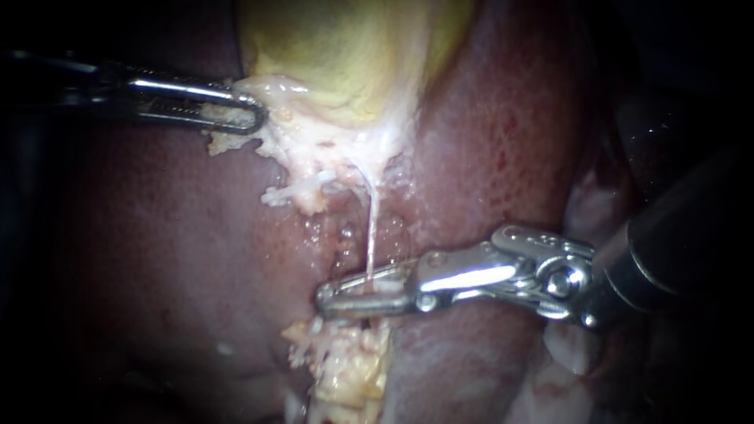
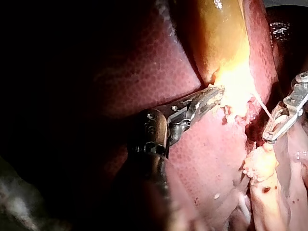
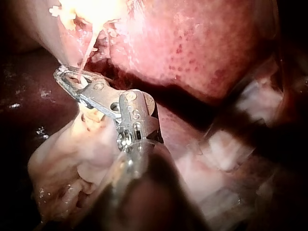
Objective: Clipping second clip right tube
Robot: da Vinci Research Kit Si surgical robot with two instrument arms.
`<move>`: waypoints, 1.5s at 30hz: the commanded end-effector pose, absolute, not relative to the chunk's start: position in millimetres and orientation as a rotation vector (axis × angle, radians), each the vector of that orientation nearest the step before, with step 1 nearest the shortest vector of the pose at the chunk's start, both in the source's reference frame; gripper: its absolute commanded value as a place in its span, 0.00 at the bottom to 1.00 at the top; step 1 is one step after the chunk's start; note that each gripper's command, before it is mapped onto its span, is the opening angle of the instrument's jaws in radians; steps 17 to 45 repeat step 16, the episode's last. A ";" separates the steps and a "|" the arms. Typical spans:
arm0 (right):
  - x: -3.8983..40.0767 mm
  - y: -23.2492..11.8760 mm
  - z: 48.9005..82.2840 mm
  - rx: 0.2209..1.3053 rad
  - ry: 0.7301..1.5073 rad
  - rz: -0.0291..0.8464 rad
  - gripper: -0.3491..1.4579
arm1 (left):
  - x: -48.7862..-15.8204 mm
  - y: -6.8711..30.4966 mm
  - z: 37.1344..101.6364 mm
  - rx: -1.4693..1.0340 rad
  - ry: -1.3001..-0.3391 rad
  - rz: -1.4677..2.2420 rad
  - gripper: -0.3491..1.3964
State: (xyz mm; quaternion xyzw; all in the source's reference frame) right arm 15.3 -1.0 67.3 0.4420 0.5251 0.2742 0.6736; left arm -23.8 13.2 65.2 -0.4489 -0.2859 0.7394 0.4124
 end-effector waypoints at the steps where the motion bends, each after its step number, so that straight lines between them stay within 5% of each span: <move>1: 15.3 -1.0 67.3 0.994 1.182 0.617 0.00 | -23.8 13.2 65.2 -1.129 -0.719 1.860 0.00; 45: 15.3 -1.1 67.8 0.992 1.182 0.616 0.00 | -23.8 13.2 65.2 -1.129 -0.719 1.860 0.00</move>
